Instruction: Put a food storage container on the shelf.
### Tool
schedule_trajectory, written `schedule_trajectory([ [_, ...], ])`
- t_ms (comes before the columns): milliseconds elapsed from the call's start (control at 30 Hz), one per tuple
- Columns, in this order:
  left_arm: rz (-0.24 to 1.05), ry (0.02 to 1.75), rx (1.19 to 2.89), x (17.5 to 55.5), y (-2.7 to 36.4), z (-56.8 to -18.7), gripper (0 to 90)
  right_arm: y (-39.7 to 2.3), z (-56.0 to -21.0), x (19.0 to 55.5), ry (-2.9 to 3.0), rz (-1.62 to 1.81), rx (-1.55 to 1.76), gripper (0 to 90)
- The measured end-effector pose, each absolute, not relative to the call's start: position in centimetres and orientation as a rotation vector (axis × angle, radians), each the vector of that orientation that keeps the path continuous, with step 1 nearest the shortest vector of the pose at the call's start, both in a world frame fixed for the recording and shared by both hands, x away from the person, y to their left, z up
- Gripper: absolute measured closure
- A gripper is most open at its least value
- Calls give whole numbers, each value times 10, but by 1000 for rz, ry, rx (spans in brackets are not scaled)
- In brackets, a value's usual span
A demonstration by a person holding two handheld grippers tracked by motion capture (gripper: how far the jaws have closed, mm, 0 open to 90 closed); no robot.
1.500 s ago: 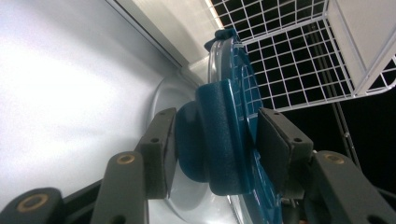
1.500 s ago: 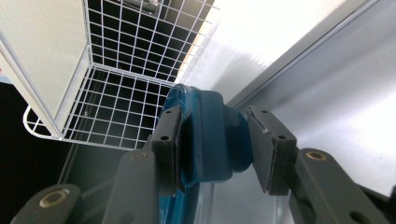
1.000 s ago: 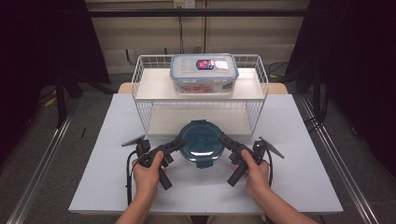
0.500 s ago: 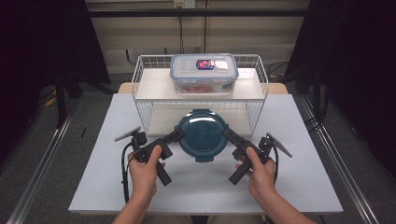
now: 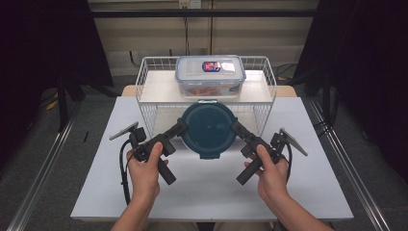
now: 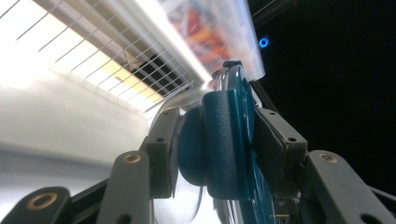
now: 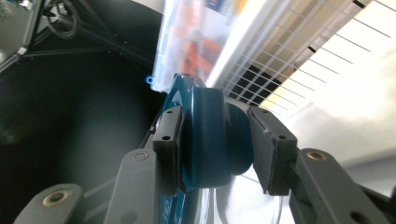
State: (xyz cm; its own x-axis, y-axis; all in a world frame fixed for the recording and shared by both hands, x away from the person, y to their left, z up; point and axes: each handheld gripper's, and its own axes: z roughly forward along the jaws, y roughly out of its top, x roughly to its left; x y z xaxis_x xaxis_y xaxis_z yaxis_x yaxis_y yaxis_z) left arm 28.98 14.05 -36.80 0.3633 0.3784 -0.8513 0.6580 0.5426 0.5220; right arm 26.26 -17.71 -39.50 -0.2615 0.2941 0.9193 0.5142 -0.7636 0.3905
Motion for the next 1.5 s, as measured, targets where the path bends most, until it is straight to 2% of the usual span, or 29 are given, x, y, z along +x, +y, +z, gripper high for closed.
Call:
schedule_trajectory([
  [100, -211, 1227, 1041, 291, 141, -358, 581, -177, -387, 263, -992, -2191, -1783, 582],
  [767, -137, 1151, 1001, 300, 135, -305, 581, -174, -338, 275, -952, -2328, -1711, 583],
  [1500, -143, 1143, 945, 357, 119, -273, 581, -181, -296, 325, -920, -2397, -1746, 583],
])
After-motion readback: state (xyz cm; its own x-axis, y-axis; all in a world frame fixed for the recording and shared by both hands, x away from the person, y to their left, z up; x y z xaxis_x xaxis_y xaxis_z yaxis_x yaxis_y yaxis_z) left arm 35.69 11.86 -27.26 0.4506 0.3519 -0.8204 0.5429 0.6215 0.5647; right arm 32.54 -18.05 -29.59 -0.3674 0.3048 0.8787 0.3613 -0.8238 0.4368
